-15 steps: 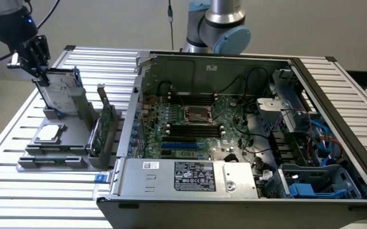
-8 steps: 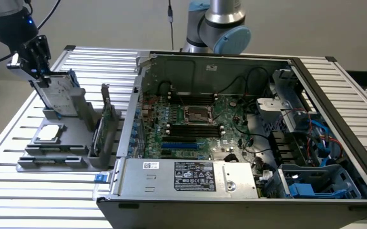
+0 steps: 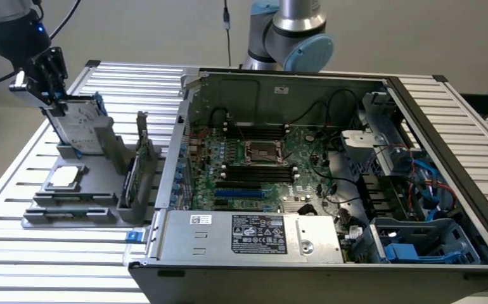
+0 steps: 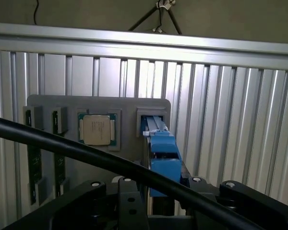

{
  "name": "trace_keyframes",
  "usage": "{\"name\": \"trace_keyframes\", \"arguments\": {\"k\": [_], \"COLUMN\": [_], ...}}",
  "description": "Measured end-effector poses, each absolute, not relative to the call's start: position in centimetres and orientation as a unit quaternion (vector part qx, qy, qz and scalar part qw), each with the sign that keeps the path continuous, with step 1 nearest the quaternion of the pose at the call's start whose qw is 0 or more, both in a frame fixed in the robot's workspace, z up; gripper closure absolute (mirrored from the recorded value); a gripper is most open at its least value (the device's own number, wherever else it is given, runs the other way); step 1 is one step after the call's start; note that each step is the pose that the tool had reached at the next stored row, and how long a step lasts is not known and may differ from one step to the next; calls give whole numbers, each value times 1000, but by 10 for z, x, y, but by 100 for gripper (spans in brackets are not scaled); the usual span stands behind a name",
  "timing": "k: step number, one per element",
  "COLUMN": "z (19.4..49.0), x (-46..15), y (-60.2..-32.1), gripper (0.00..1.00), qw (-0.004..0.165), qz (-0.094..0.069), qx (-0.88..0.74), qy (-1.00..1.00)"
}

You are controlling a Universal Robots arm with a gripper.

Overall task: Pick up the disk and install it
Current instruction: 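Pick up the disk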

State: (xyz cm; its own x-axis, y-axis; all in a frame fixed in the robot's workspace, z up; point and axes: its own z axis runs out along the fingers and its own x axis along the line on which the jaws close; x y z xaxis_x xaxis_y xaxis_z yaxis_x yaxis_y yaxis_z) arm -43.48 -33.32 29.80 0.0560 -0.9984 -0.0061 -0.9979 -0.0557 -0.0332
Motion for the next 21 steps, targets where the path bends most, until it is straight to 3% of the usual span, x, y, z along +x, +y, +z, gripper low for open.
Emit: {"name": "trace_keyframes", "arguments": {"k": [5, 21], "z": [297, 291], "x": [-435, -436], "y": [-333, -333], "gripper": [59, 59], "qw": [9, 8], "qz": [-2, 2], "qx": [-727, -727], "qy": [687, 687]}}
